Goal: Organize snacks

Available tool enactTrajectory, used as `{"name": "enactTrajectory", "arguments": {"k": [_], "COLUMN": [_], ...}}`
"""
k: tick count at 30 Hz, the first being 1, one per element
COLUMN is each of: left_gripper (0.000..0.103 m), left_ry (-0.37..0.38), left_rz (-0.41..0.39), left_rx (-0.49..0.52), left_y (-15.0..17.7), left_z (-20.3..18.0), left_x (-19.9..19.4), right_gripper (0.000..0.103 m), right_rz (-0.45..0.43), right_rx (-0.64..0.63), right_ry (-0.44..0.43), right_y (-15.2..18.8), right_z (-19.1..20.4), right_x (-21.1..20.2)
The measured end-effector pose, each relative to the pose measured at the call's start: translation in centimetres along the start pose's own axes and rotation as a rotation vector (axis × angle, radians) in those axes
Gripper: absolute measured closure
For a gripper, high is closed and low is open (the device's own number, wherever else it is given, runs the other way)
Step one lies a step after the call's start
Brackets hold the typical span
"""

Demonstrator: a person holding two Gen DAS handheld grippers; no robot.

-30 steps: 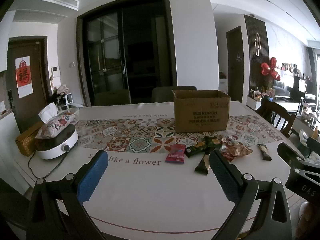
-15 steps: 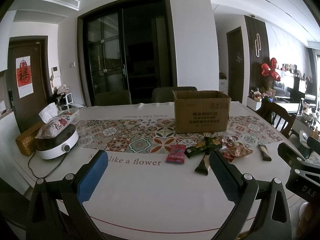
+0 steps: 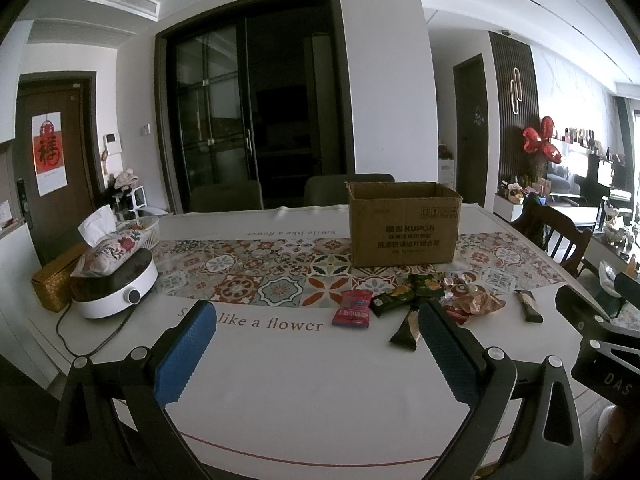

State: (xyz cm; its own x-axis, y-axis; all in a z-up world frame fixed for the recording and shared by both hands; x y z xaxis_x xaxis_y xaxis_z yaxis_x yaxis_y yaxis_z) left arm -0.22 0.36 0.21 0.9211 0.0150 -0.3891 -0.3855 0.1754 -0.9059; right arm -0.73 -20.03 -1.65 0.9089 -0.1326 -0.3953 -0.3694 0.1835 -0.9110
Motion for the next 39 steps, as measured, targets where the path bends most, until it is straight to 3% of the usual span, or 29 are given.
{"name": "enactTrajectory", "arguments": {"k": [39], "left_gripper": [0.0], "left_ry": [0.011], "left_rz": [0.018], "left_rx": [0.014], "left_y": [0.13], "left_z": [-0.23], "left_x": [0.49], "right_gripper": [0.001], "right_rz": [0.017], "right_rx": [-0.006], "right_ry": [-0.013], "right_y": [-0.15], "right_z": [-0.01], "right_x": [0.41]}}
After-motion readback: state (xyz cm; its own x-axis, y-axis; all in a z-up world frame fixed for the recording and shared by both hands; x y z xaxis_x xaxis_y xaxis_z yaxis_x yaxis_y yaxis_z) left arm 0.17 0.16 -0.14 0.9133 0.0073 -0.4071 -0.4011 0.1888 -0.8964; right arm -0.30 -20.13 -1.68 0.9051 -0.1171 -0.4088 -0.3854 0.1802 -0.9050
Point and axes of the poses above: each gripper's, at about its wrist camera, not at the fingertips, and x roughly the way its jaws point, z to its left, y to its underside, the point moved 1 cm from there along x, roughly the way its jaws point, and after that the axes turned 6 degrees about x, right-handed, at the moved point
